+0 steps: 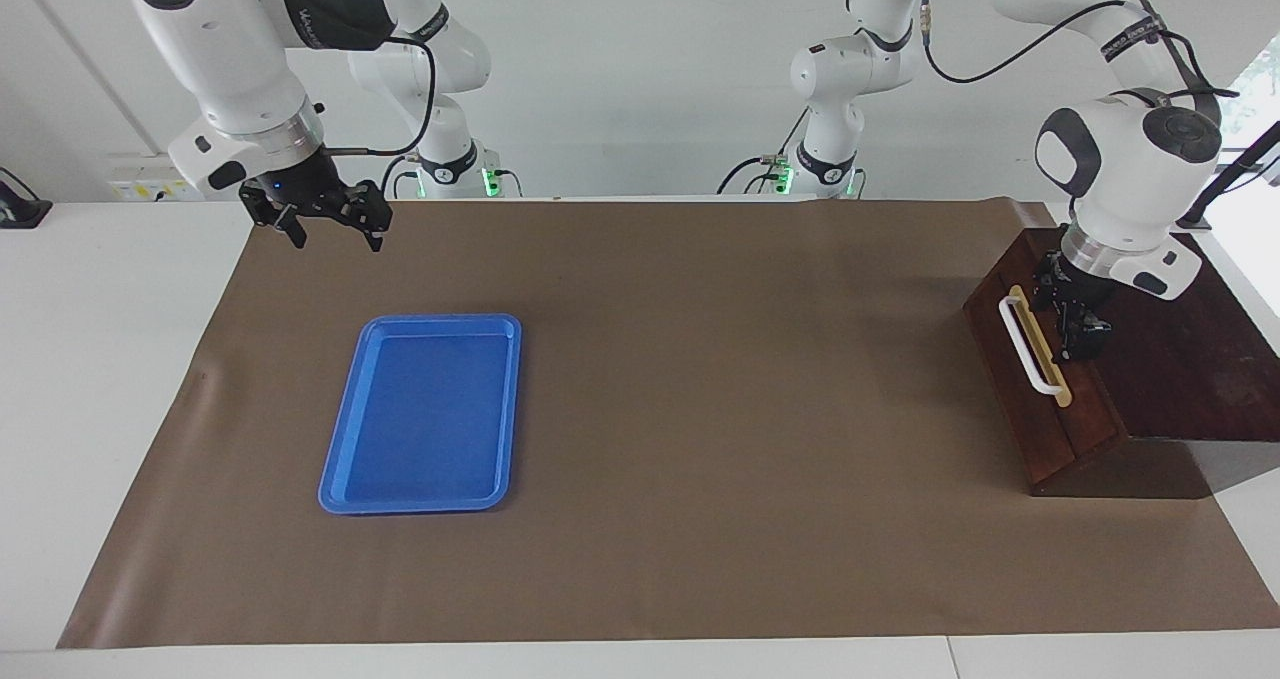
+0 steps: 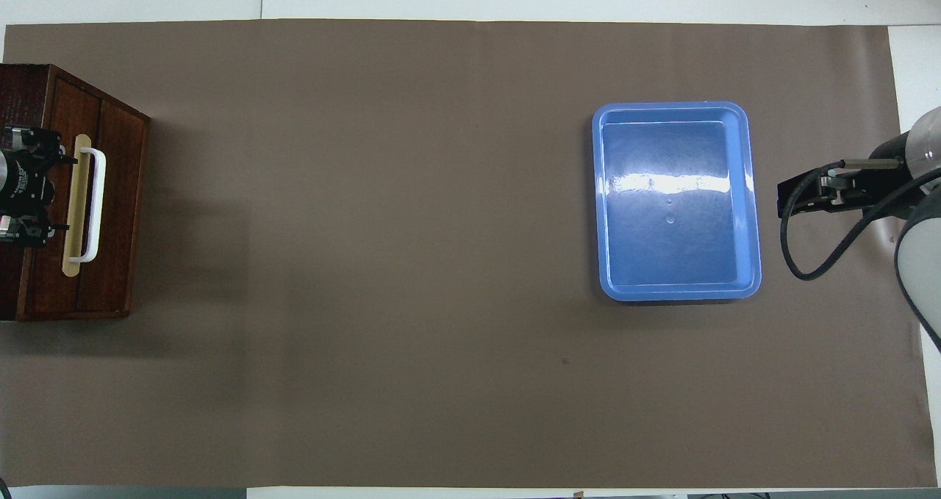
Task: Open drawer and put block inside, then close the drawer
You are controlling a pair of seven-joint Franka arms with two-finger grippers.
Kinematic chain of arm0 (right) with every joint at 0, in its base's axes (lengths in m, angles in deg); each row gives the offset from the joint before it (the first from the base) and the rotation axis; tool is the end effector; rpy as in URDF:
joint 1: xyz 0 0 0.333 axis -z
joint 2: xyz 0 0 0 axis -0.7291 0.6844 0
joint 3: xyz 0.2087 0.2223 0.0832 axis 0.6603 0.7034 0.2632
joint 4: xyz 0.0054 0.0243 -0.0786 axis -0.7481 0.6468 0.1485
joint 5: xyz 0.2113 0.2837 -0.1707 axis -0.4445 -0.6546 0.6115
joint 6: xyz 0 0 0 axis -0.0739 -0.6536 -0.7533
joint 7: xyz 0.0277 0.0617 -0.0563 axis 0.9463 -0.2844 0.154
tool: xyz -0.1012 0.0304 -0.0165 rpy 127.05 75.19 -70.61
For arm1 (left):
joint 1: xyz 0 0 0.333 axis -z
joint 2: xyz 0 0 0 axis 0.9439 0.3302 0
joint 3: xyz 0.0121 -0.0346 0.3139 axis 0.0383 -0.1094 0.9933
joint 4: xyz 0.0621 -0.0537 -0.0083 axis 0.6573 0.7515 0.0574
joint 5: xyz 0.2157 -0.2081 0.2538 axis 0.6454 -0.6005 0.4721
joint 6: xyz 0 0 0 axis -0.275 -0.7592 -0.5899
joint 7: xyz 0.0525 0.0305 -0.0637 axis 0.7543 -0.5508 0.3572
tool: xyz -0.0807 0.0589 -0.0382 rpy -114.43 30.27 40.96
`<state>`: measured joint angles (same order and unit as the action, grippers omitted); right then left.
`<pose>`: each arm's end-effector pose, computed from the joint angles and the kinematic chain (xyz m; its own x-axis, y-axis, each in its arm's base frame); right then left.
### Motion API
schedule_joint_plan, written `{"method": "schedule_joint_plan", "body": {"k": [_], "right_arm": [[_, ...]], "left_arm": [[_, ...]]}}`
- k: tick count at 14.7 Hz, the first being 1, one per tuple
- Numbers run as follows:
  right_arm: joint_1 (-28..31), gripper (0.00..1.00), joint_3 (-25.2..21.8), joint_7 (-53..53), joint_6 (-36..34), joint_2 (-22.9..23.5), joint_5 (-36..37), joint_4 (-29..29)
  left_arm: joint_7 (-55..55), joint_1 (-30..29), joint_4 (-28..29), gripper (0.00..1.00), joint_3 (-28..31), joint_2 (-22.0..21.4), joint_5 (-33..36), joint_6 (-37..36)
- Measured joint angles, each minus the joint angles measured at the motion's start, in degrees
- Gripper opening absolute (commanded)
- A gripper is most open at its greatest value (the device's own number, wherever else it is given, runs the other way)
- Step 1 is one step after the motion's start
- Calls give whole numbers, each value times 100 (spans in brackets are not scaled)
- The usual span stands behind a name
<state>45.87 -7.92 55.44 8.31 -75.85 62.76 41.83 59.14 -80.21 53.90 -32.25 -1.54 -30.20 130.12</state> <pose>0.5454 0.0153 0.5907 0.9949 -0.0745 -0.0686 -0.0724 -0.9969 0.0320 0.5862 0.0787 0.4554 0.1588 0.9772 0.1408 0.9835 -0.1690 0.0639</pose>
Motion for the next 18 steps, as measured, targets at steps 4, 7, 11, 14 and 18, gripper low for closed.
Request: {"method": "schedule_joint_plan", "body": {"k": [4,7,11,14,18], "right_arm": [[28,100,-26,0,-3,0,0,0],[27,100,-20,0,-3,0,0,0],[28,100,-22,0,-4,0,0,0],[28,100,-22,0,-4,0,0,0],[28,100,-22,0,-4,0,0,0]], "left_arm": [[-550,45,-199,100,-75,-26,66,-82],[-1934,228,-412,100,-118,-268,23,-820],[-4172,408,-457,100,-124,-860,-691,-1955],[-5389,419,-642,100,-115,-1036,-855,-2675],[-7009,484,-968,100,-38,-1054,-859,-3365]]}}
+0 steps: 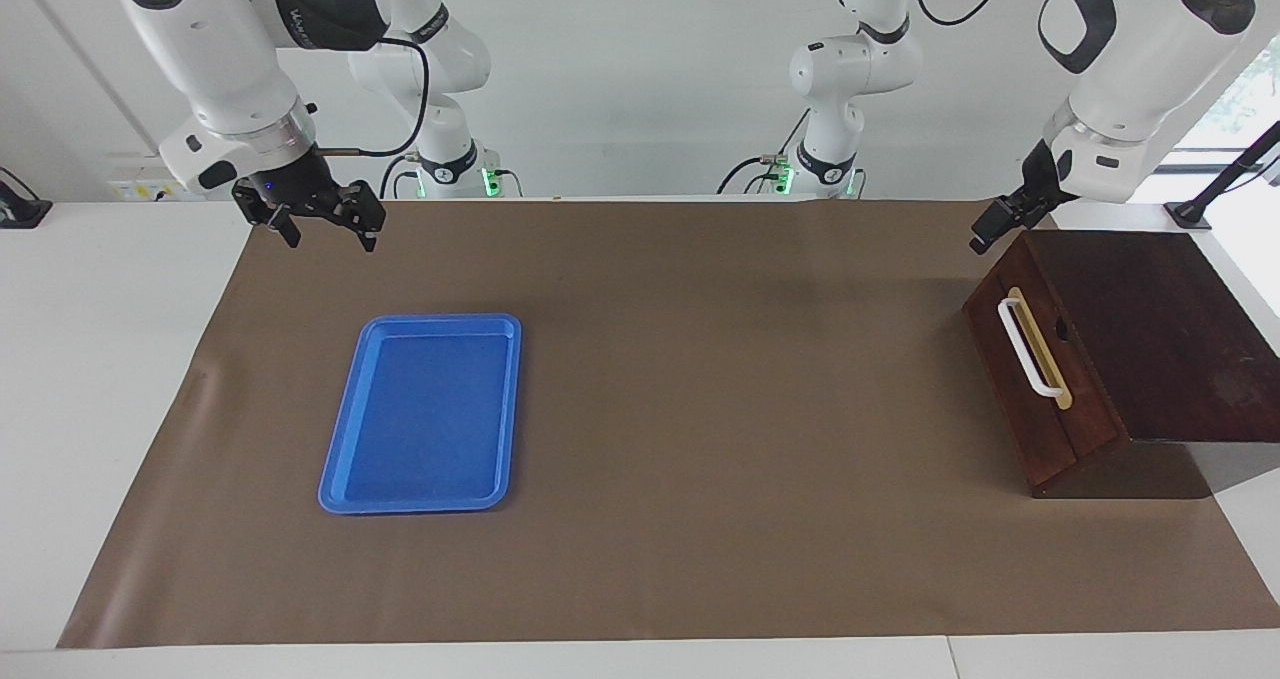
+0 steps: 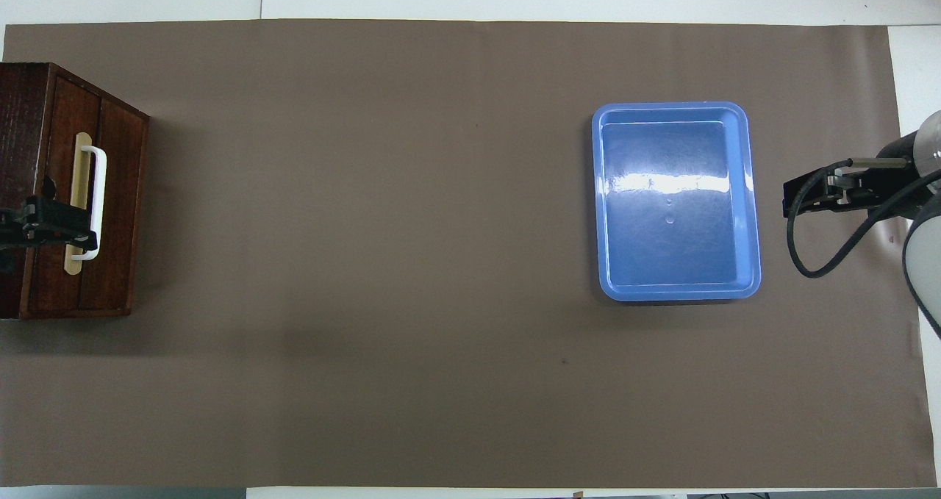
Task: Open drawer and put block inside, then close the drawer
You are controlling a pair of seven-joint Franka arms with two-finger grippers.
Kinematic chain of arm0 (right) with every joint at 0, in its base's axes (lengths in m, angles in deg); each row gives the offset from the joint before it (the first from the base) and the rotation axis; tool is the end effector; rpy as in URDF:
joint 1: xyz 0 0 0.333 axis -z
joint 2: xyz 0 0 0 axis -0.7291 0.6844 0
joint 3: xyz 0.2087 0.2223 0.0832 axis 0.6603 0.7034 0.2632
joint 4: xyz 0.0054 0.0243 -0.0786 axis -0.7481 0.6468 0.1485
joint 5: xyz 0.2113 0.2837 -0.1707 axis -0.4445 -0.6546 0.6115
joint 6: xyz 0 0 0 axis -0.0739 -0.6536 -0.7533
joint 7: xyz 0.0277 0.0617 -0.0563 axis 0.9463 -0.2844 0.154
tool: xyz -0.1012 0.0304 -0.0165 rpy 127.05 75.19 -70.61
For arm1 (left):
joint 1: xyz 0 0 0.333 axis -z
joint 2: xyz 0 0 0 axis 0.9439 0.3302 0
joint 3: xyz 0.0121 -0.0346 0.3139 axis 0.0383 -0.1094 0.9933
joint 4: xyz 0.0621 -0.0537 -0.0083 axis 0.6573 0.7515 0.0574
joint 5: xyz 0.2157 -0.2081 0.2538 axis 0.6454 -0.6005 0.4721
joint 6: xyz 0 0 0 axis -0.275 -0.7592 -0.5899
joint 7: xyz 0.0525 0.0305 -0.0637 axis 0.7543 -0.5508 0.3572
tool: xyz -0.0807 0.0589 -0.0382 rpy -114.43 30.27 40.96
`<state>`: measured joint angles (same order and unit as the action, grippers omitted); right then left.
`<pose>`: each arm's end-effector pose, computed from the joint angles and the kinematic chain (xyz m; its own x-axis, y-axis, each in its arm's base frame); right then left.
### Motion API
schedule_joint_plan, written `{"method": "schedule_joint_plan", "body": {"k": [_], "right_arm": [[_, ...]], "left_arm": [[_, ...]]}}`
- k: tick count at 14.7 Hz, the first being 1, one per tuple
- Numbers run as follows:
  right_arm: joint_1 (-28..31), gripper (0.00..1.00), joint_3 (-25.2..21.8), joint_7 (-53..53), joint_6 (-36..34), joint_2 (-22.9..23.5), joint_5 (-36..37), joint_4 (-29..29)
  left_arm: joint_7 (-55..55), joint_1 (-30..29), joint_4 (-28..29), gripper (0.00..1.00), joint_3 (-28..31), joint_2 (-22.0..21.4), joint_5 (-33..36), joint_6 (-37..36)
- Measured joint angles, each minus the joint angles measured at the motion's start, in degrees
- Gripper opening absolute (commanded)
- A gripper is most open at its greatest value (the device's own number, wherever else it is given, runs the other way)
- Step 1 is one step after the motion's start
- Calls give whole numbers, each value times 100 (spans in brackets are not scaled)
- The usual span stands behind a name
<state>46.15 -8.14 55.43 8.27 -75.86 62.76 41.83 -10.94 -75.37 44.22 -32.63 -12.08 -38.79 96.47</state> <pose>0.5454 0.0106 0.5908 0.9941 -0.0833 -0.0691 -0.0813 -0.9962 0.0320 0.5143 0.0134 0.5876 0.9784 0.1558 -0.1358 0.1555 -0.9877 -0.0130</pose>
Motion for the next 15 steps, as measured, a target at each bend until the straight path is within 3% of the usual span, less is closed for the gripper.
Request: {"method": "schedule_joint_plan", "body": {"k": [2,5,15], "right_arm": [[0,100,0,0,0,0,0,0],[0,100,0,0,0,0,0,0],[0,100,0,0,0,0,0,0]], "left_arm": [[-317,76,-235,100,110,110,-5,-188],[-666,288,-1009,100,95,653,-6,-470],[-880,557,-1067,100,118,683,-20,-452]]}}
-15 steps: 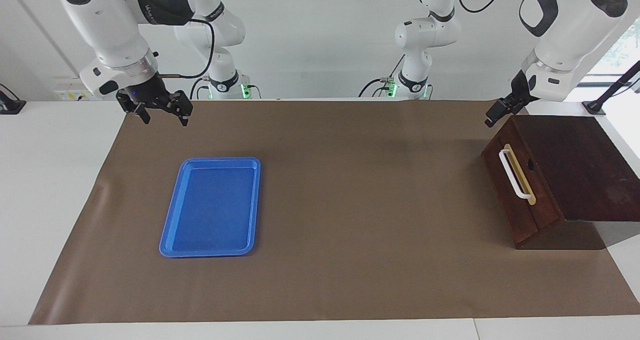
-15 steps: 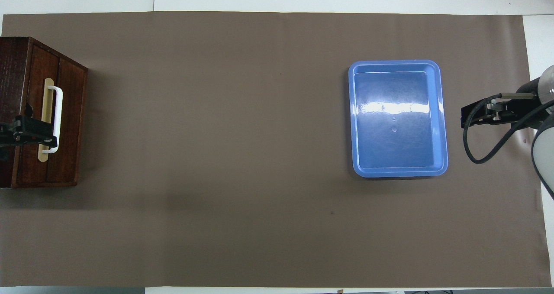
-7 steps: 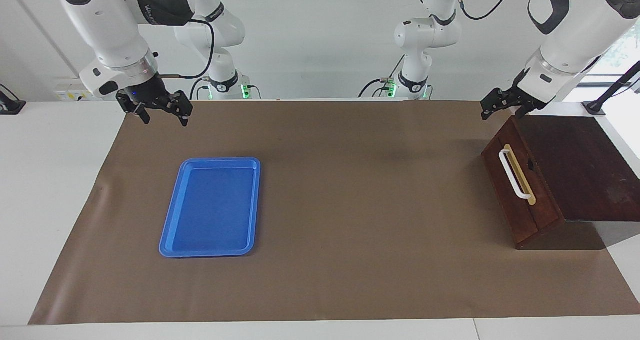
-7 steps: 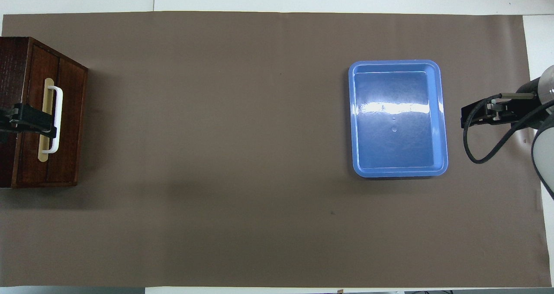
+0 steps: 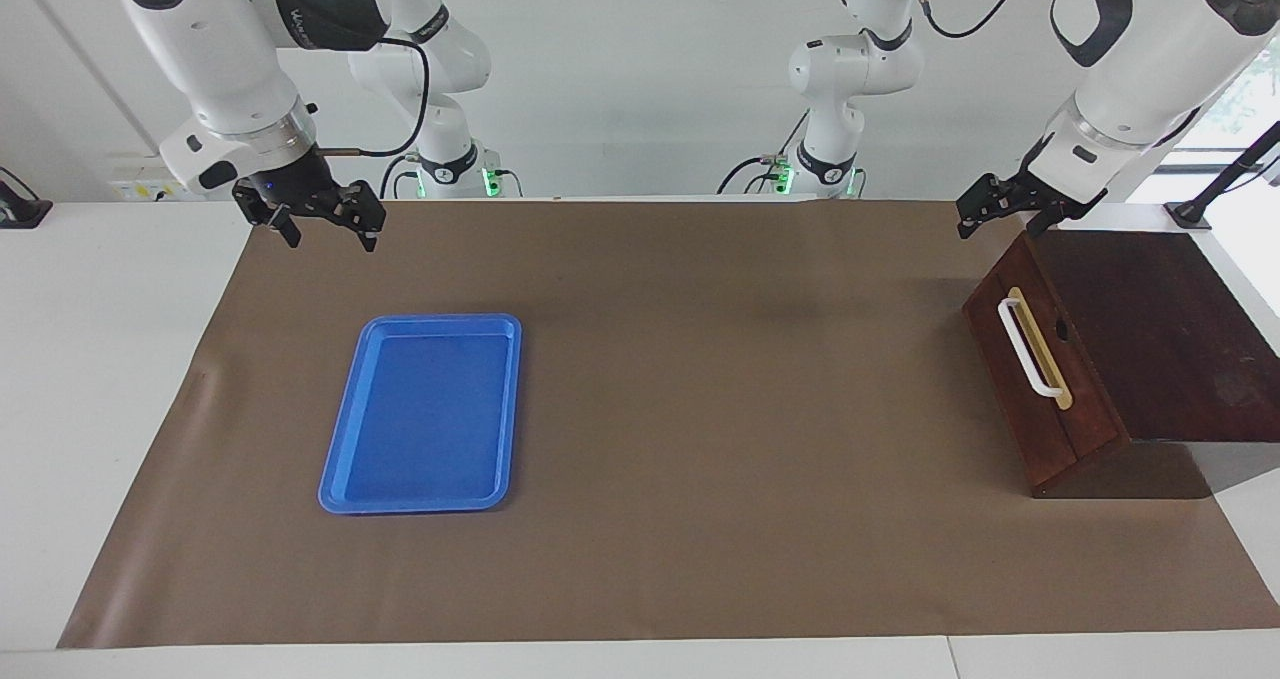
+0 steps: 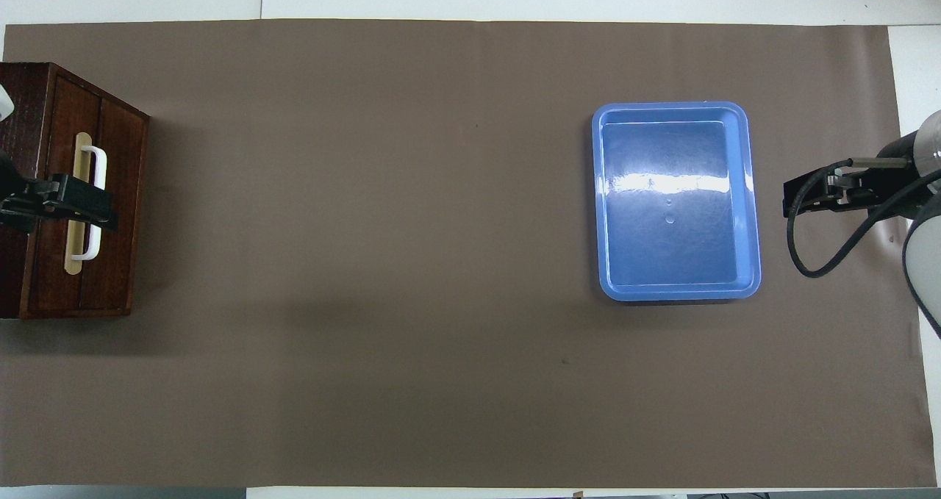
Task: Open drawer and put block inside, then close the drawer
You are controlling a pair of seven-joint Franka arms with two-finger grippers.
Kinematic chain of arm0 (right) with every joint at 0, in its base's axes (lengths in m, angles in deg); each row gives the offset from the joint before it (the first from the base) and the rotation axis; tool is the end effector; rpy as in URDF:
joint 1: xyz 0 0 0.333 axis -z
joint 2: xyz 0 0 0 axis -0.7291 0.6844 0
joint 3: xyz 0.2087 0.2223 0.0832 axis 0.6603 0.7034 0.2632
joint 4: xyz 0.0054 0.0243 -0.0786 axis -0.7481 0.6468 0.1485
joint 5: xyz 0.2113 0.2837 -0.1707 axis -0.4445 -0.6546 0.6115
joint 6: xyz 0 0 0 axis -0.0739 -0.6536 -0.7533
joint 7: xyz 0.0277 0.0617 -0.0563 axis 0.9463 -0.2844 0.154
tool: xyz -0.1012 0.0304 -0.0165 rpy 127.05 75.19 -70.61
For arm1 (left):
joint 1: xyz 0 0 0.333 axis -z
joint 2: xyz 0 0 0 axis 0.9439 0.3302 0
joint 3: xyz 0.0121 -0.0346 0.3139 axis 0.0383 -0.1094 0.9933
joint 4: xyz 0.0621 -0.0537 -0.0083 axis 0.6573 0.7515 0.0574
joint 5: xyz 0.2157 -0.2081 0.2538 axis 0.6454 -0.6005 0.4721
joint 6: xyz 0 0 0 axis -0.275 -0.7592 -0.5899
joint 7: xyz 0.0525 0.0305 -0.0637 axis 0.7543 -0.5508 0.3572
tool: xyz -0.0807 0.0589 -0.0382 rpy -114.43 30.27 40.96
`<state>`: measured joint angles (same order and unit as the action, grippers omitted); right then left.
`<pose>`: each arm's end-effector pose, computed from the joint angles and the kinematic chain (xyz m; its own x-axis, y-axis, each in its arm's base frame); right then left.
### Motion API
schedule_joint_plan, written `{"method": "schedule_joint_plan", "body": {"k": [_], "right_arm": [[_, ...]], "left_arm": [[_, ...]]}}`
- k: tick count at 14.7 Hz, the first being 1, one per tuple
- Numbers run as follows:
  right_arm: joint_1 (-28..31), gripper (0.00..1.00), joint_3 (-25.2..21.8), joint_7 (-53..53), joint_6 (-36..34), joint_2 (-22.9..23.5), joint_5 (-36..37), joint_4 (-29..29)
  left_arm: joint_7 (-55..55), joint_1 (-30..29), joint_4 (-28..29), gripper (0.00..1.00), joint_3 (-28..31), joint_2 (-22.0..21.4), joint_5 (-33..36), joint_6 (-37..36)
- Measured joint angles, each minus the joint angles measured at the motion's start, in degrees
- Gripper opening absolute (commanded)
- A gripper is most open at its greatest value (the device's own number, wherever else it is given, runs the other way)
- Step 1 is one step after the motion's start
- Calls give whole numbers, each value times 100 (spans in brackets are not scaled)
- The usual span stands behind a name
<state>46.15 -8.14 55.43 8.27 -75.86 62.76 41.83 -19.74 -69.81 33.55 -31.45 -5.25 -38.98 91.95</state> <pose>0.5454 0.0106 0.5908 0.9941 -0.0833 -0.0691 -0.0813 -0.9962 0.0320 0.5461 -0.0266 0.6043 0.9862 -0.0748 -0.1476 -0.0731 -0.9972 0.0172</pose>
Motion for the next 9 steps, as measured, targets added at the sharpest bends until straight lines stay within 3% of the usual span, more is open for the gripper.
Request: {"method": "schedule_joint_plan", "body": {"k": [9], "right_arm": [[0,100,0,0,0,0,0,0]], "left_arm": [[-307,19,84,100,63,-206,0,-16]]}}
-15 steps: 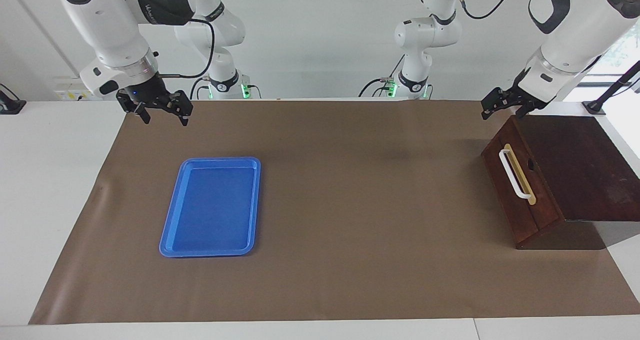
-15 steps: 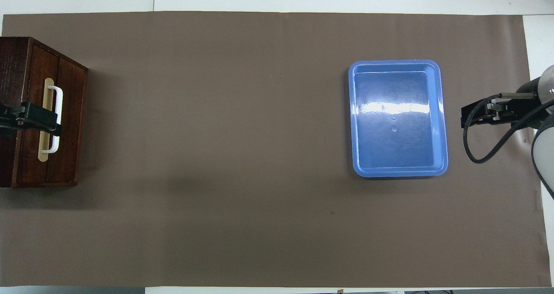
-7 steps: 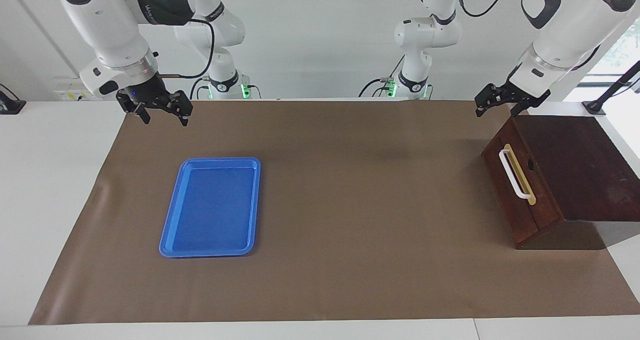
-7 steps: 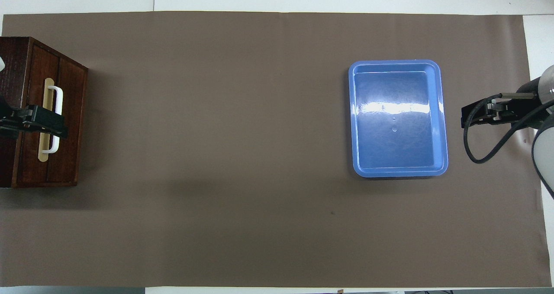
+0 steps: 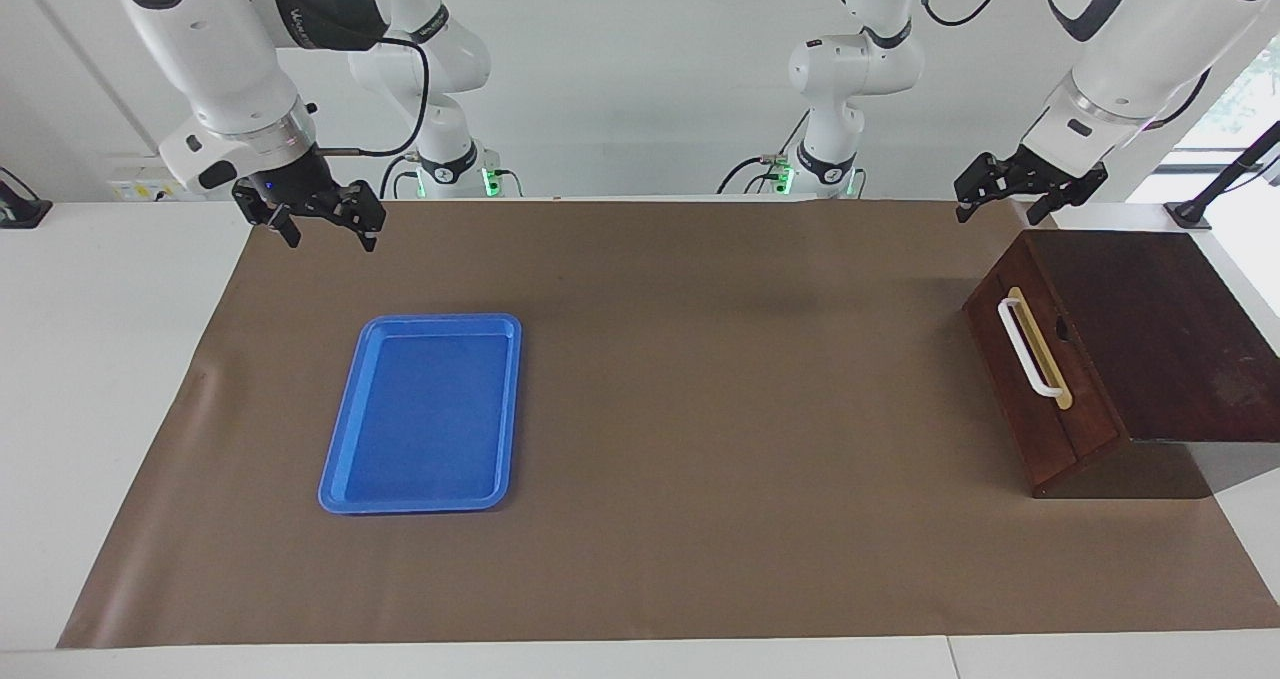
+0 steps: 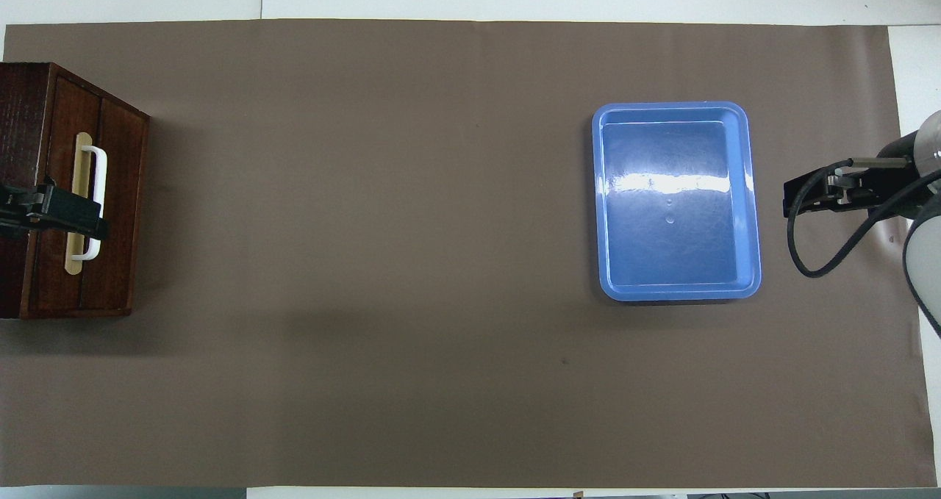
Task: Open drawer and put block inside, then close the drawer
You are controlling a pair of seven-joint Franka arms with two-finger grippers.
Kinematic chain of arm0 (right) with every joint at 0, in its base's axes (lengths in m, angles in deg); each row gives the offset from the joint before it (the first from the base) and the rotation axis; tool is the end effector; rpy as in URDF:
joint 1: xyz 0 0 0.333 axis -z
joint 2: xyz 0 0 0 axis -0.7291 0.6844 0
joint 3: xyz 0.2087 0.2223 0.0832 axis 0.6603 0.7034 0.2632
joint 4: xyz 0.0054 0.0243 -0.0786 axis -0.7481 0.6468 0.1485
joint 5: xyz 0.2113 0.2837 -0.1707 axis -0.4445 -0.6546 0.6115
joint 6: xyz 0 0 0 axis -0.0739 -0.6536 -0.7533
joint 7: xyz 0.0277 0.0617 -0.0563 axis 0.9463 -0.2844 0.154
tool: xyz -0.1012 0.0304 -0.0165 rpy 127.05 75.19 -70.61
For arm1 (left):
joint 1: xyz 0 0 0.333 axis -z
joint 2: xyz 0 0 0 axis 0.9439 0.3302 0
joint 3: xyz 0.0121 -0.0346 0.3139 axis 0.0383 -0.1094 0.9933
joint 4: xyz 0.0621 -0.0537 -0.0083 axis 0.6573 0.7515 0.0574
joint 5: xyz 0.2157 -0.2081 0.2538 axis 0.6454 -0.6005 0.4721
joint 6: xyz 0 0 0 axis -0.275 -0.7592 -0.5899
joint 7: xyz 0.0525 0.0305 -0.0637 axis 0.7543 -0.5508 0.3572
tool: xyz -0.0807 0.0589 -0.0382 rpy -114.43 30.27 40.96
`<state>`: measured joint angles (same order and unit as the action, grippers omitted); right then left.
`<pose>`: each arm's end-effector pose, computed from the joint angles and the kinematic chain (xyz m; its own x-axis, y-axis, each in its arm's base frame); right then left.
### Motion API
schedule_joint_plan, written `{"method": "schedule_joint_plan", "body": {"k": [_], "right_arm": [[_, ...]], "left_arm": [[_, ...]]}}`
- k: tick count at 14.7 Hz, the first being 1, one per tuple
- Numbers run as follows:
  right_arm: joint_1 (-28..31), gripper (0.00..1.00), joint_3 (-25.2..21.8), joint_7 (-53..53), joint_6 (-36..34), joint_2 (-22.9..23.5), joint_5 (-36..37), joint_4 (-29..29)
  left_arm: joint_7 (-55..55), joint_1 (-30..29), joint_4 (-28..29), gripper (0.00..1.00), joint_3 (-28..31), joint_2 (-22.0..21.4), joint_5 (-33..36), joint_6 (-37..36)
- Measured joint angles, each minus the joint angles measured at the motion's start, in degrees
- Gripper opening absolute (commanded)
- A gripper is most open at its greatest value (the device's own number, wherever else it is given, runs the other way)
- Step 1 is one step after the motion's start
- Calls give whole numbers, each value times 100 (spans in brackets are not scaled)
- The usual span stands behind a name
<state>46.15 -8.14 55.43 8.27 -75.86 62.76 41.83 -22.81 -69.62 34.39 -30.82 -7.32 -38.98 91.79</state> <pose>0.5454 0.0106 0.5908 0.9941 -0.0833 -0.0691 -0.0813 -0.9962 0.0320 0.5354 -0.0222 0.6169 0.9844 -0.1206 -0.1281 -0.1187 -0.9927 0.0226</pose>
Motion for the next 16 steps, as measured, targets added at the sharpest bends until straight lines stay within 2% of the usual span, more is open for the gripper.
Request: {"method": "schedule_joint_plan", "body": {"k": [7,16], "right_arm": [[0,100,0,0,0,0,0,0],[0,100,-1,0,1,0,0,0]], "left_arm": [[85,1,-71,100,-1,0,8,109],[89,1,284,100,19,4,9,357]]}}
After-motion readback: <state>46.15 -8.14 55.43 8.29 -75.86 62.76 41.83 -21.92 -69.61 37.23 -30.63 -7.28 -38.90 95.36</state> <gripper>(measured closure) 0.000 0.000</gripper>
